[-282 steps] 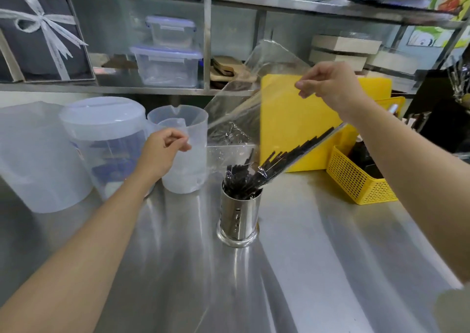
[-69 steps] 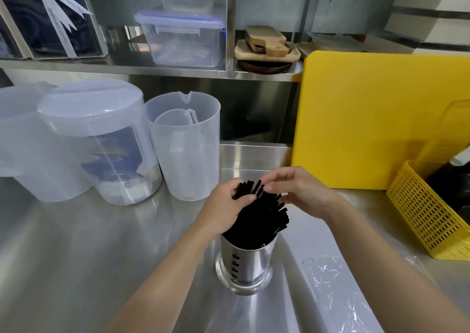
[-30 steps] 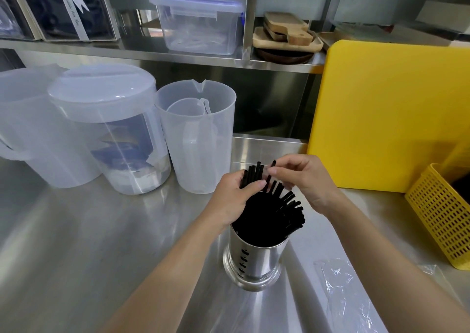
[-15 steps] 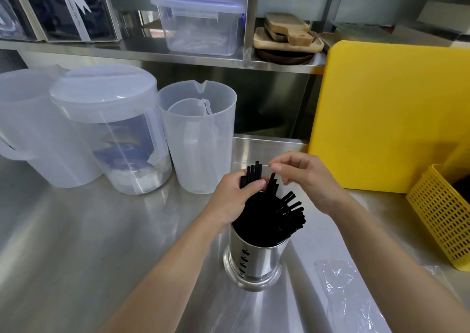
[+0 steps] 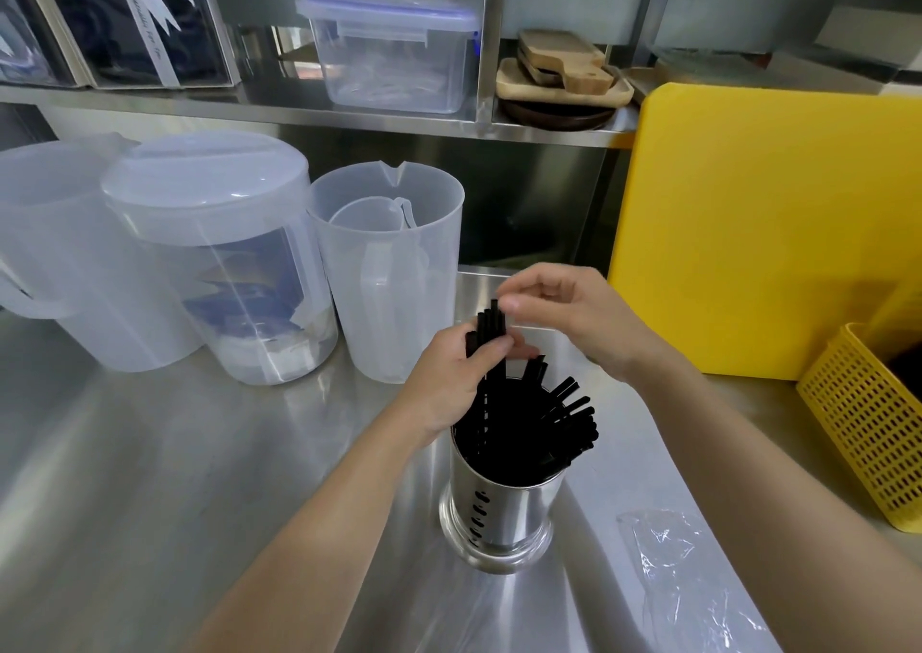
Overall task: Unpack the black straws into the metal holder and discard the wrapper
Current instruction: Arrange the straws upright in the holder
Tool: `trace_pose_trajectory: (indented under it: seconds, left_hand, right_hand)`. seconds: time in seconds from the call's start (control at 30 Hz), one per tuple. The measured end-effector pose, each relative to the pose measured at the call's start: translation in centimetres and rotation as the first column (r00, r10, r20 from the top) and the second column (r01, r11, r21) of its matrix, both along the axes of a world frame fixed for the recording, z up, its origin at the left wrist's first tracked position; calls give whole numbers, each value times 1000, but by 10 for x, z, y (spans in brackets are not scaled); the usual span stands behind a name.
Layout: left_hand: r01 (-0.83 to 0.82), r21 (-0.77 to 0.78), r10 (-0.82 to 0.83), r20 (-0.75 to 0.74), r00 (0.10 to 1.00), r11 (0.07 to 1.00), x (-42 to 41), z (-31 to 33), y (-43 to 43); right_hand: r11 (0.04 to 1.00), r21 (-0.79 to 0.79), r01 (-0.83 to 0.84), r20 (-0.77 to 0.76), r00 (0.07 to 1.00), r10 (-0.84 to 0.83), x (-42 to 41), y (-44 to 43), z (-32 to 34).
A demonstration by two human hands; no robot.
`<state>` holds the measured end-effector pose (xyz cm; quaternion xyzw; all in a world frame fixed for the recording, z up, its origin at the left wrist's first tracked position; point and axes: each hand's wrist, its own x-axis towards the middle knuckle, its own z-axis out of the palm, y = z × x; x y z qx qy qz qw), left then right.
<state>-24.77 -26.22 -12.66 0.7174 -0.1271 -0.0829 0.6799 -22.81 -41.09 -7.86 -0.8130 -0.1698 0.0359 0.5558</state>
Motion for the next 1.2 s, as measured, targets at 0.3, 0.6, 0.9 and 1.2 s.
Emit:
trace_pose_trajectory:
  seconds: [0.3, 0.6, 0.9, 1.2]
  left_hand:
    - [-39, -368, 45, 8, 999, 929, 15, 61, 13]
    - [-309, -752, -23, -395, 918, 582, 22, 96, 18]
    - [-498, -700, -220, -667, 712, 512, 9, 74, -19]
    - [-575, -375, 175, -709, 683, 727, -11, 54, -26]
  right_hand:
    - [967, 230, 110, 95, 986, -135, -4, -29, 11]
    - [997, -67, -41, 164, 985, 52, -26, -30, 30]
    - [969, -213, -124, 403, 892, 203, -40, -16, 29]
    - [720, 683, 121, 80, 968, -238, -45, 8, 50]
